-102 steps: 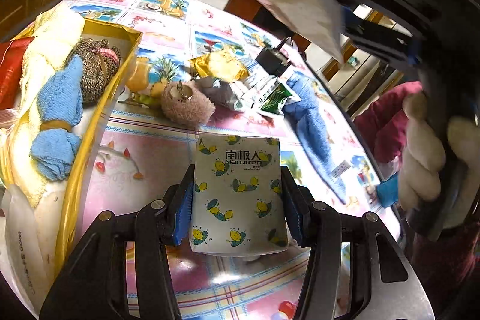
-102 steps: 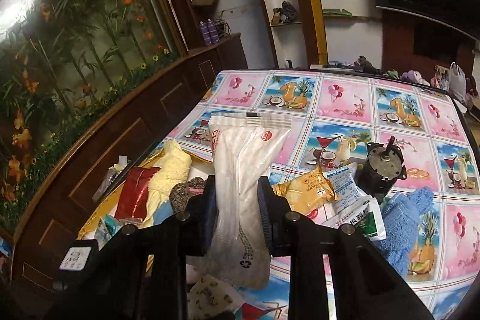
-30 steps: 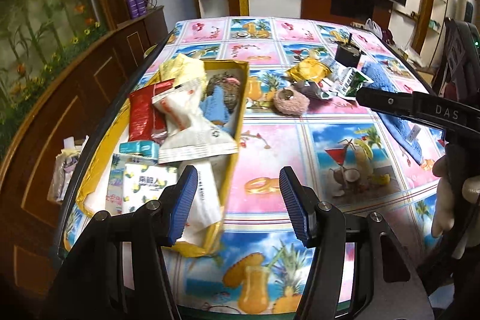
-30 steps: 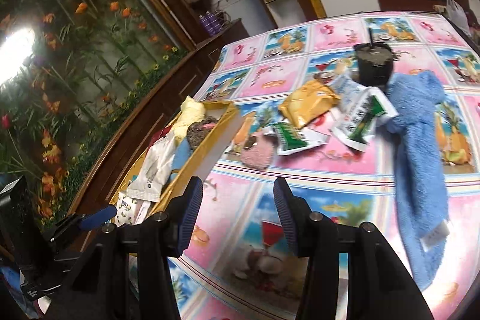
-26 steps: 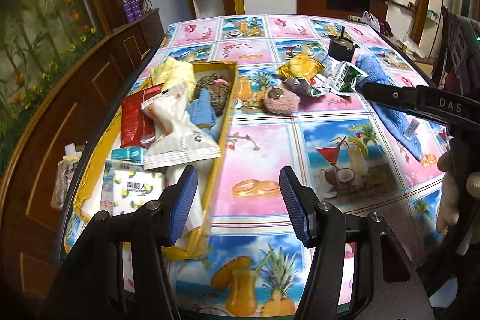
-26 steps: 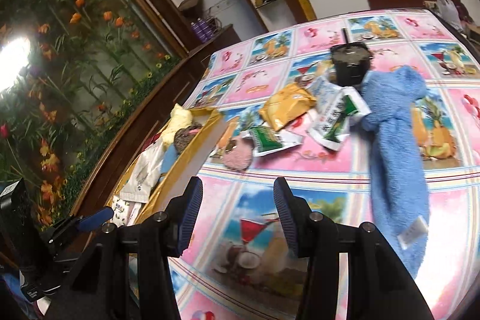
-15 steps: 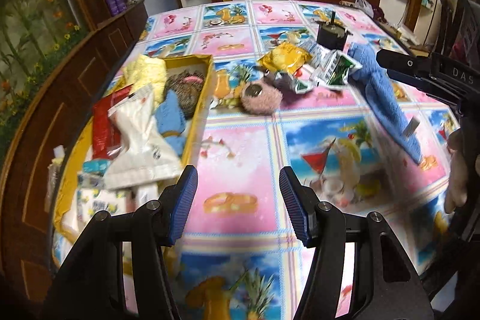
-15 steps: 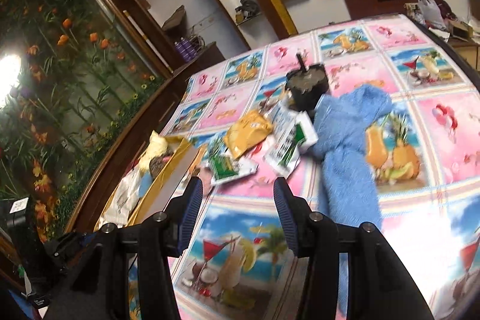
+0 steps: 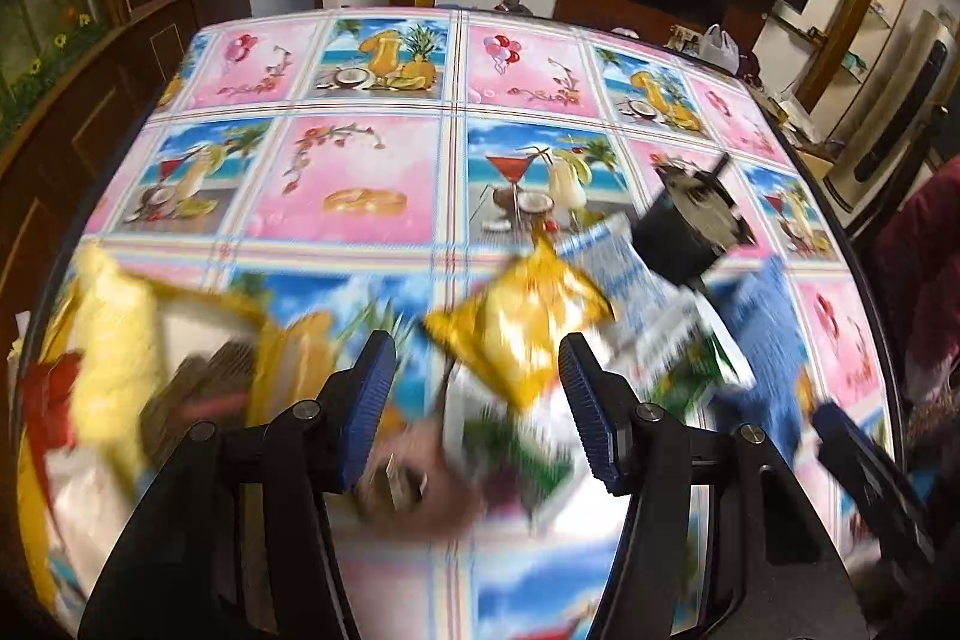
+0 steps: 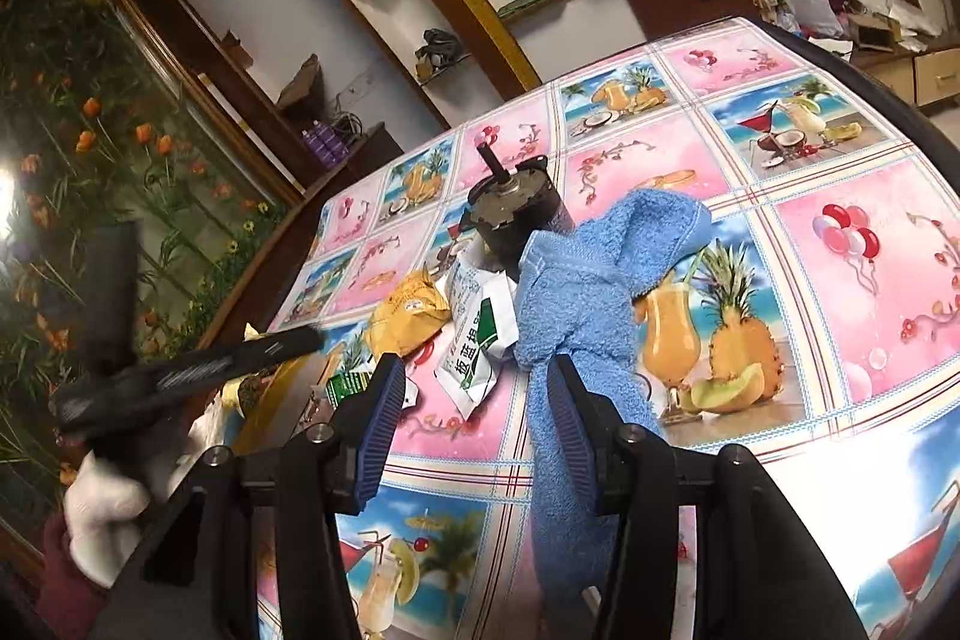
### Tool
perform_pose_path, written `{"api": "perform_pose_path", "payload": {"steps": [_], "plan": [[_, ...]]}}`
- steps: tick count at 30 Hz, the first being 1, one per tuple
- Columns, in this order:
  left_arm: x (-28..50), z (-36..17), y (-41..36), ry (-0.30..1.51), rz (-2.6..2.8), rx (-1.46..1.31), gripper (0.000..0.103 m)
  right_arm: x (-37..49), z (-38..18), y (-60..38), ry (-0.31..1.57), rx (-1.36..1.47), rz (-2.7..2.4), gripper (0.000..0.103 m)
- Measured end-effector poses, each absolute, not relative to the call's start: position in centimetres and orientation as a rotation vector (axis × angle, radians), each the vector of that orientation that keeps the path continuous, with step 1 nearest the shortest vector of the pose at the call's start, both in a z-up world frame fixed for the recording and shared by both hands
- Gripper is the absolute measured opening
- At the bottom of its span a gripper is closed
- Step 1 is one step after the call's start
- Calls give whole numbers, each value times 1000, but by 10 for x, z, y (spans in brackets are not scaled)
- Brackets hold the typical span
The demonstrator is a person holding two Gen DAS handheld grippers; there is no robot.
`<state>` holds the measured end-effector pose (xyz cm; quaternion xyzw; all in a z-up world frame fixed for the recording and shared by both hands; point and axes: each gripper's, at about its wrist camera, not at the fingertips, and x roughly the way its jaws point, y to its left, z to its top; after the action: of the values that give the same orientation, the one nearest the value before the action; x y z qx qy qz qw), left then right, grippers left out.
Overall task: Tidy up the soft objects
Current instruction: 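Move both tools back over the remaining packets on the table, then grasp the yellow cracker packet with the left tool and lift it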
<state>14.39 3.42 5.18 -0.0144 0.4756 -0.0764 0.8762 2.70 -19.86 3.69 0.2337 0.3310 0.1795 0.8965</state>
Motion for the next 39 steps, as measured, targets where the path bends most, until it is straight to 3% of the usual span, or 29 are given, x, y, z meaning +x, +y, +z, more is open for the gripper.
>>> {"api": "perform_pose_path", "payload": {"steps": [5,7,10,13,16,23,26,30,39], "plan": [[184,28,15,1010,-164,25,58,26,42,-200,675,463,369,49],[190,28,14,993,-157,49,65,28,41,-199,686,467,375,49],[188,22,22,1010,-187,1,67,32,39,-195,704,446,372,49],[174,9,33,1108,-232,-66,64,33,37,-192,719,435,374,49],[142,3,20,1051,-206,138,65,31,36,-188,722,416,367,49],[65,14,-3,1132,-472,171,65,30,32,-183,738,379,345,49],[55,50,-8,1010,-472,177,65,29,31,-183,740,388,342,49],[100,74,-3,881,-331,141,65,29,32,-186,731,401,338,49],[205,22,1,1039,-234,27,65,36,32,-188,738,395,343,49]]}}
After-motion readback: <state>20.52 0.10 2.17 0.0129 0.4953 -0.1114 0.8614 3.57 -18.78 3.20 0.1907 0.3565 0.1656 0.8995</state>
